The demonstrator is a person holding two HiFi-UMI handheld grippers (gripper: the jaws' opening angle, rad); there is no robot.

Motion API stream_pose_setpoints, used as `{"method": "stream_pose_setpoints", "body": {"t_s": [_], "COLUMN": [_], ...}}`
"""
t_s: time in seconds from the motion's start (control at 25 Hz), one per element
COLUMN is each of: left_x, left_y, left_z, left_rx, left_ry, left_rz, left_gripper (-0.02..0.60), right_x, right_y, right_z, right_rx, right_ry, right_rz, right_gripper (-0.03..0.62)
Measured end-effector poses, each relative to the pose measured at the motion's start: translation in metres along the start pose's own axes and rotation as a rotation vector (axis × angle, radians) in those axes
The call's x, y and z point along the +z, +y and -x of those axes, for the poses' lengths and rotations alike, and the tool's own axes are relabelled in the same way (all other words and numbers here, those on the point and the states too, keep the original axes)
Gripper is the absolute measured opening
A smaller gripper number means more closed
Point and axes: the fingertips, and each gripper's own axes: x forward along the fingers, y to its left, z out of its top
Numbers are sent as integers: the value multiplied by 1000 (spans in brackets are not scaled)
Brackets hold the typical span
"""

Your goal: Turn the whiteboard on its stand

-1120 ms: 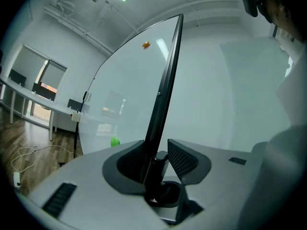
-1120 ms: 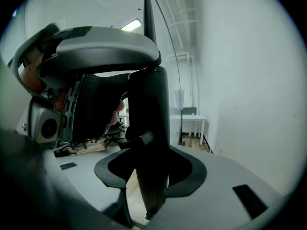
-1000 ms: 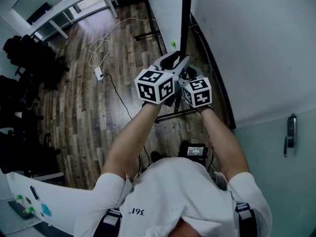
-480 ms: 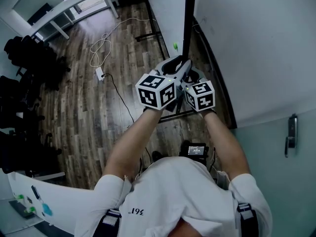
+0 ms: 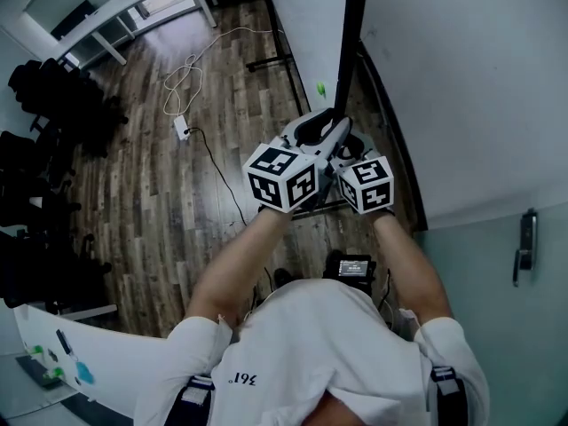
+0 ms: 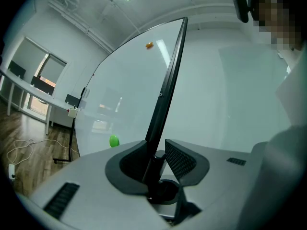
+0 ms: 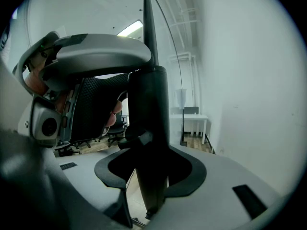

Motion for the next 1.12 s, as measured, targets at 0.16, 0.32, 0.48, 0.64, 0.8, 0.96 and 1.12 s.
{"method": "stream_pose_setpoints", "body": {"t_s": [0.16,0.32,0.48,0.64,0.8,0.96,1.12], "left_x": [-2,-5,-11,-12,-14,-18,-21], "left_y": [-7,-18,-26,-34,-46,-54,-61], "left_z": [9,19,25,35,44,49,55], "left_rx": [-17,-40,-65,-82,-96,-101,-108], "left_ry": [-17,-28,-32,-28,-23,-20,-16], "left_rz": [12,26,43,63,65,52,56], "left_gripper": [124,124,124,124,124,124,124], "right_x": [-3,-6,-12,-14,-16,-21,-24], "right_y": [8,16,21,29,38,42,48], "right_z": [8,20,30,40,52,61,69], "right_rx": [1,-1,-2,-4,-5,-7,-5], "right_ry": [0,0,-2,0,1,2,3], "right_rz": [3,2,4,4,2,1,-1], "right_gripper": [187,187,187,187,187,187,189]}}
